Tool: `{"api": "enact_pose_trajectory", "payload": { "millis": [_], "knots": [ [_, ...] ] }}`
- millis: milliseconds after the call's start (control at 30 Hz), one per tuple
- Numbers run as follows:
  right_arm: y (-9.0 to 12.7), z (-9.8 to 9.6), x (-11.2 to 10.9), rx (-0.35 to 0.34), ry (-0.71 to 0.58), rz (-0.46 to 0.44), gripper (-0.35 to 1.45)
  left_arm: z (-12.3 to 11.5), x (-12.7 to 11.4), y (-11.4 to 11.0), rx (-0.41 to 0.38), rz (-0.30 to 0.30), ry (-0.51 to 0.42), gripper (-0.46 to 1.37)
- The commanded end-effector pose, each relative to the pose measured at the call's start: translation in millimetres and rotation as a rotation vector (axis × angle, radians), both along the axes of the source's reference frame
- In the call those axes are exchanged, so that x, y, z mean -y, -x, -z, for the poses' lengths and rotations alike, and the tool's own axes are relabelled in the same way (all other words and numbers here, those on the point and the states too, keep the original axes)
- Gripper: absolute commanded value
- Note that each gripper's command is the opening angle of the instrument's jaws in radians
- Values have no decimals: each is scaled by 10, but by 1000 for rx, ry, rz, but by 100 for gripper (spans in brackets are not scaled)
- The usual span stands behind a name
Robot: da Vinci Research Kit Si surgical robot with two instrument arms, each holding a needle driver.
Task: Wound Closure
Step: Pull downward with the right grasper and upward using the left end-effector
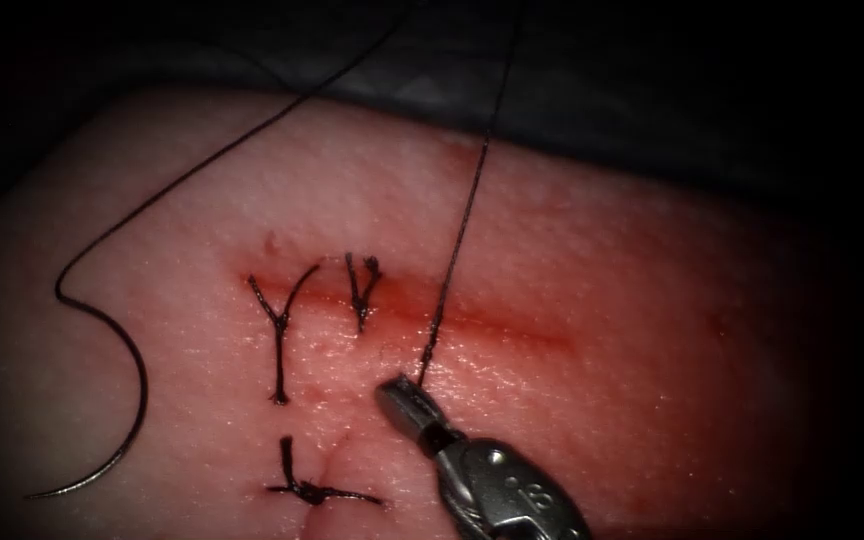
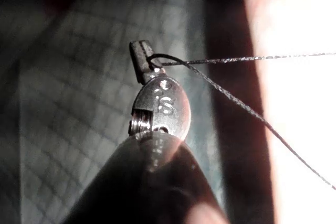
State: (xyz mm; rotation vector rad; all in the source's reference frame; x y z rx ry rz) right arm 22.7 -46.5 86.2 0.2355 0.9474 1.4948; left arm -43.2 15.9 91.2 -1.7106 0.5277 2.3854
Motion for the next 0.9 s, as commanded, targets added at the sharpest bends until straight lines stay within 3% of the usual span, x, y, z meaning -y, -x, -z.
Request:
{"api": "enact_pose_trajectory", "payload": {
  "millis": [33,300,467,667,900],
  "knots": [
    [-3,2,1,-23,-28,-12,-35,-1,-3,2,-17,11,2,-35],
    [-11,6,18,-54,-107,-19,-35,-21,-28,10,-149,0,37,-35],
    [-12,6,34,-49,-131,-18,-35,-43,-27,39,-246,-28,43,-35],
    [-14,7,50,-55,-158,-18,-35,-62,-20,64,-253,-37,59,-35],
    [-18,12,61,-60,-159,-16,-35,-63,-30,68,-266,-35,62,-35]
  ]
}}
